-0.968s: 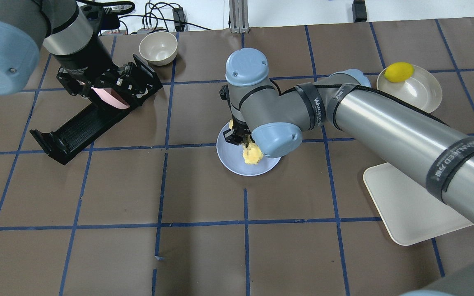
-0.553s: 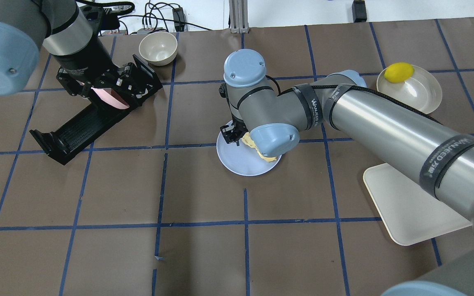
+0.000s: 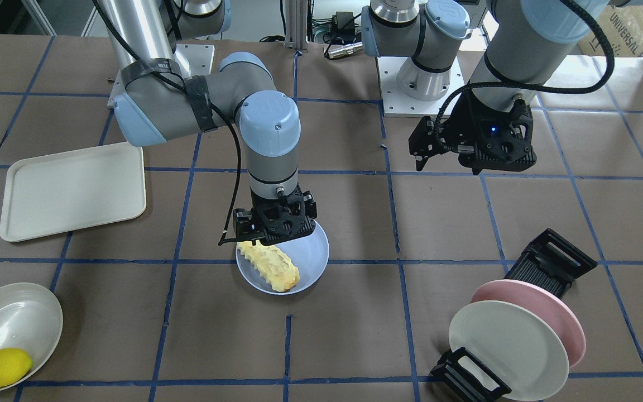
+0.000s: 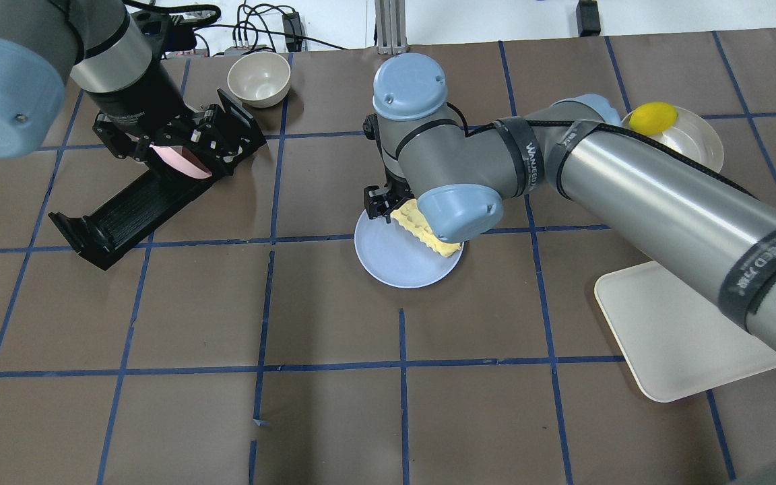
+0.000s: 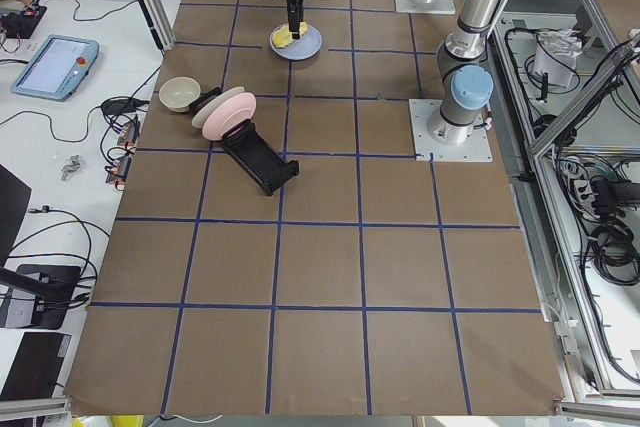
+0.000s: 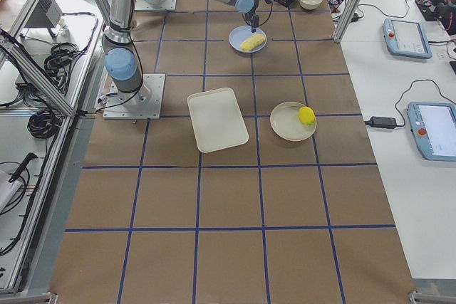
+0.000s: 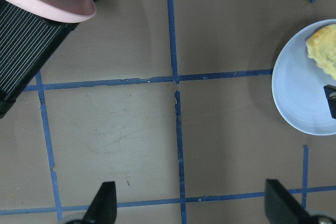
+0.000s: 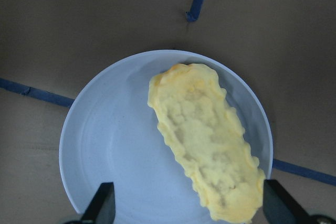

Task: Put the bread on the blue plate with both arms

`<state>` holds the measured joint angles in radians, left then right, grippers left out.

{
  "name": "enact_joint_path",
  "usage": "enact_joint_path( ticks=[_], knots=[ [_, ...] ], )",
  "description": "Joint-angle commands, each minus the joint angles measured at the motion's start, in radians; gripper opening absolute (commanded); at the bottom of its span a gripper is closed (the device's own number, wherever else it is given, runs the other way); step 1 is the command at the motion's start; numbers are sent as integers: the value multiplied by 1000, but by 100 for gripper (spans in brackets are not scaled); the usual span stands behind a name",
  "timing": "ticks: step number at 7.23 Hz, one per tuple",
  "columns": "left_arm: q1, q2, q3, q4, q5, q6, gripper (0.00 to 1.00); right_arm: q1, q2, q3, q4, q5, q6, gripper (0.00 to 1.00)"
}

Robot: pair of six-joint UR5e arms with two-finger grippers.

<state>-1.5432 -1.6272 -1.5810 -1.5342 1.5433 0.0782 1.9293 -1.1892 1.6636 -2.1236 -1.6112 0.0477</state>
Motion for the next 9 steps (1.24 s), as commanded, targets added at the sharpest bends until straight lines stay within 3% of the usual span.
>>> enact_joint_path(
  ticks=[1,3,4,7,9],
  knots=[
    [0,3,-2,0,0,0,100,-126,-134,5,168,-16,-90,100],
    [0,3,1,0,0,0,100,-263,-301,-16,439,-7,-143,100],
    [0,3,-1,0,0,0,100,-280,-320,-36,491,-10,-144,100],
    [2,3,4,0,5,0,100,-294,-377,-32,566,-19,-147,100],
    [2,1,7,0,3,0,100,-290,-373,-30,556,-7,-147,100]
  ],
)
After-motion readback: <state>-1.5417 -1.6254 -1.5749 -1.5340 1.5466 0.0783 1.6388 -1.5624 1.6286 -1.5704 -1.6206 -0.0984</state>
